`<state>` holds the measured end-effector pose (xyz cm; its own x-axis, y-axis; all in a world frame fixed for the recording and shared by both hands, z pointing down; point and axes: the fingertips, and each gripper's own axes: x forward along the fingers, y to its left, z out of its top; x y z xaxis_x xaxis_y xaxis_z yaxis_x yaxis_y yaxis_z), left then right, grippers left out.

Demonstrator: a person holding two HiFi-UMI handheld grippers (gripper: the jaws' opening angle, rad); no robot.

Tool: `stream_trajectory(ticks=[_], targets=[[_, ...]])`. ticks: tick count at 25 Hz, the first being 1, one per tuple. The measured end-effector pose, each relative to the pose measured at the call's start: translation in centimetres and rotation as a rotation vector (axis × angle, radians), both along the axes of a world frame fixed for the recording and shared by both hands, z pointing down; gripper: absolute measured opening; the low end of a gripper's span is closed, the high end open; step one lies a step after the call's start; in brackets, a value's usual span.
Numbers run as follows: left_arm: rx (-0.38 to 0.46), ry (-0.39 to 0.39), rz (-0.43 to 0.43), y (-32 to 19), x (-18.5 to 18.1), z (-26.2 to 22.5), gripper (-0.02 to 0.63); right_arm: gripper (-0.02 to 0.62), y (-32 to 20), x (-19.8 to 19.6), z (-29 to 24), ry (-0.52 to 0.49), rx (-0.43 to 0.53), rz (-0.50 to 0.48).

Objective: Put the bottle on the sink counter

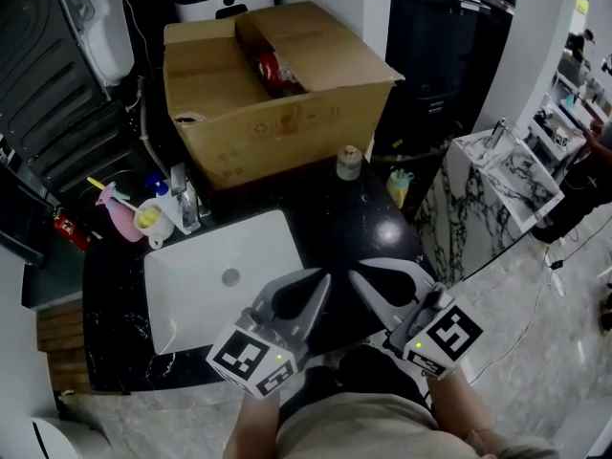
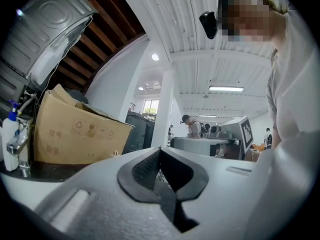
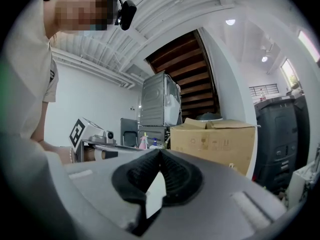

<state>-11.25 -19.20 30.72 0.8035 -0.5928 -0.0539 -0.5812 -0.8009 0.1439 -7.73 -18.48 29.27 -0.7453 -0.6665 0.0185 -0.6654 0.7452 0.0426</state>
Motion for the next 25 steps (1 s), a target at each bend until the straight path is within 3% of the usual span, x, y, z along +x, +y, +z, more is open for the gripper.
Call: stream_trajectory(ticks=[11,19,25], targets=[[-0.017,-0.028,0.033,0.0,0.5,0.4,0.006,0.003,0.3,-1.0,0.2,0.021,-0.004,-0.05],[-0.021,-0.034,0.033,-0.5,0.3,0.5,0.006,0.003,1.5,-2.7,-1.1,0.022,0.026,-0.15],[-0.023,-0.027,0.048,-0.6,0.9,0.6,0.006,0.003,1.4,-2.2,-0.9,0.005,0.011,-0.141]])
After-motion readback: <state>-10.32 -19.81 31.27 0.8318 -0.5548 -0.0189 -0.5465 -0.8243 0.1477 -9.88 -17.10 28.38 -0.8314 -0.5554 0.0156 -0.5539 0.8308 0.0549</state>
